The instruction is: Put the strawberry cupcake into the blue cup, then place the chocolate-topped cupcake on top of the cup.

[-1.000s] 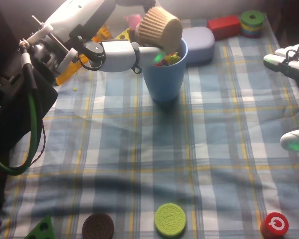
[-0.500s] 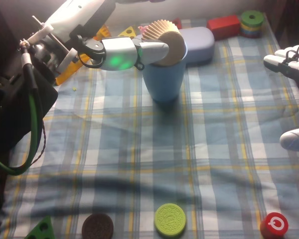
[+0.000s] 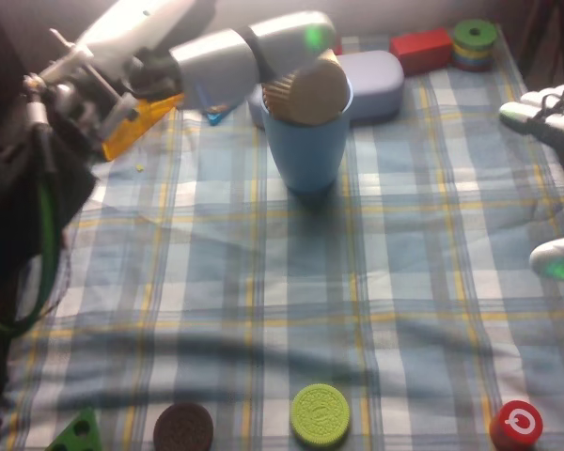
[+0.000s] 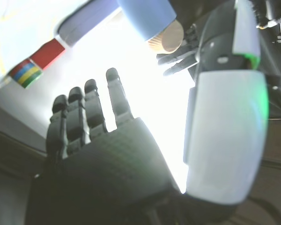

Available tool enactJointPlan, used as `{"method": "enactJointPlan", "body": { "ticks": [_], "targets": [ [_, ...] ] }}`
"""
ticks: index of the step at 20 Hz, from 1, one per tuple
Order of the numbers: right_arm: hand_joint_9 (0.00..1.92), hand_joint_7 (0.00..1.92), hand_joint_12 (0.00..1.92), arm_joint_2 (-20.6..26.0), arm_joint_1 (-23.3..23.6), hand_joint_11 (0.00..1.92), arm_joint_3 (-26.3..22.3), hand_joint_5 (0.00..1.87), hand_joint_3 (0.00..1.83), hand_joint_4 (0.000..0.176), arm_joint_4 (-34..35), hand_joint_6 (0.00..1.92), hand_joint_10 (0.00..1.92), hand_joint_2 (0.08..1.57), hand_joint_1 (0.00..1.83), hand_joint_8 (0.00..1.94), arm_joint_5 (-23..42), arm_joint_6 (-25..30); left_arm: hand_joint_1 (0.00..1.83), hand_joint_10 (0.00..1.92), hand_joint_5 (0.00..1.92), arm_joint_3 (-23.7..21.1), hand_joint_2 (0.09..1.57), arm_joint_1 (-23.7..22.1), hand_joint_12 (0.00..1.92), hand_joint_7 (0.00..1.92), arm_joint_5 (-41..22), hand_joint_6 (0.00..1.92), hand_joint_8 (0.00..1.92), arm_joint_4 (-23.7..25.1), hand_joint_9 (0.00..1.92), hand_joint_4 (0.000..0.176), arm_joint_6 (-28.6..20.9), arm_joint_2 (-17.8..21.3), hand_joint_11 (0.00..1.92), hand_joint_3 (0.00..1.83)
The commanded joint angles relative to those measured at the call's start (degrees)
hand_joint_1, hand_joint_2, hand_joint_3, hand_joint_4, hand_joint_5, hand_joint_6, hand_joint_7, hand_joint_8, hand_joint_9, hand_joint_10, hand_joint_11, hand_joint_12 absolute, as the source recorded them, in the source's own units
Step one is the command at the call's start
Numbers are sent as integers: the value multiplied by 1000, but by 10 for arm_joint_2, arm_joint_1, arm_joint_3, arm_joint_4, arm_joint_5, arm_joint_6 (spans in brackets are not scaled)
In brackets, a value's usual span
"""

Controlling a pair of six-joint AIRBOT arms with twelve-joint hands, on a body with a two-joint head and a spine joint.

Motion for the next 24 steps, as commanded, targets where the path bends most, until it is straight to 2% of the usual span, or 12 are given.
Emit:
{"method": "enactJointPlan", "body": {
  "ticks": [1,4,6,7,8,9,11,13,16,20,22,24],
  "targets": [
    [0,0,0,7,2,0,1,0,17,59,21,0,0,857,0,0,93,1,123,0,0,-7,1004,1,1,0,-71,0,0,13,0,116,-3,15,0,0],
    [0,0,0,29,2,0,-24,0,0,85,59,0,0,833,0,0,121,-66,126,0,0,-49,916,40,0,0,-81,0,0,6,0,74,-3,67,0,0],
    [0,0,0,41,2,0,-46,0,0,88,74,0,0,824,0,0,141,-104,124,0,0,-76,911,79,0,0,-105,0,0,-16,0,74,-2,94,0,0],
    [0,0,0,46,1,0,-52,0,0,90,77,0,0,829,0,0,150,-106,30,0,0,-93,891,104,0,0,-126,0,0,-35,0,133,5,109,0,0],
    [0,0,0,46,0,0,-53,0,0,90,81,0,0,829,0,0,151,-106,30,0,0,-106,891,123,0,0,-145,0,0,-50,0,133,12,119,0,0],
    [0,0,0,46,-3,0,-52,0,1,99,89,0,0,838,0,0,154,-106,4,0,0,-120,919,144,0,0,-168,0,0,-66,0,76,20,128,0,0],
    [0,0,0,48,-20,0,-58,0,1,103,103,0,0,837,0,0,178,-106,0,0,0,-147,913,179,0,0,-209,0,0,-97,0,55,60,142,0,0],
    [0,0,0,53,-62,0,-70,0,18,97,130,0,0,878,0,0,222,-106,0,0,0,-175,907,215,0,0,-254,0,0,-121,0,108,113,147,0,0],
    [0,0,0,40,-150,0,-78,0,22,81,192,0,0,901,0,0,310,-106,0,0,0,-201,853,277,0,0,-335,0,0,-156,0,99,115,138,0,0],
    [0,0,0,6,-144,0,-64,0,30,91,210,0,0,938,0,0,341,-127,0,0,4,-199,896,314,4,0,-408,1,0,-193,0,111,115,98,10,1],
    [0,0,0,1,-133,0,-72,0,0,60,208,0,0,884,0,0,347,-154,0,0,14,-195,837,319,0,0,-420,4,0,-196,0,136,115,84,0,0],
    [0,0,0,-10,-133,0,-76,0,0,86,209,0,0,841,0,0,367,-164,0,0,0,-194,825,319,0,0,-438,0,0,-196,0,137,115,74,0,0]
  ]
}}
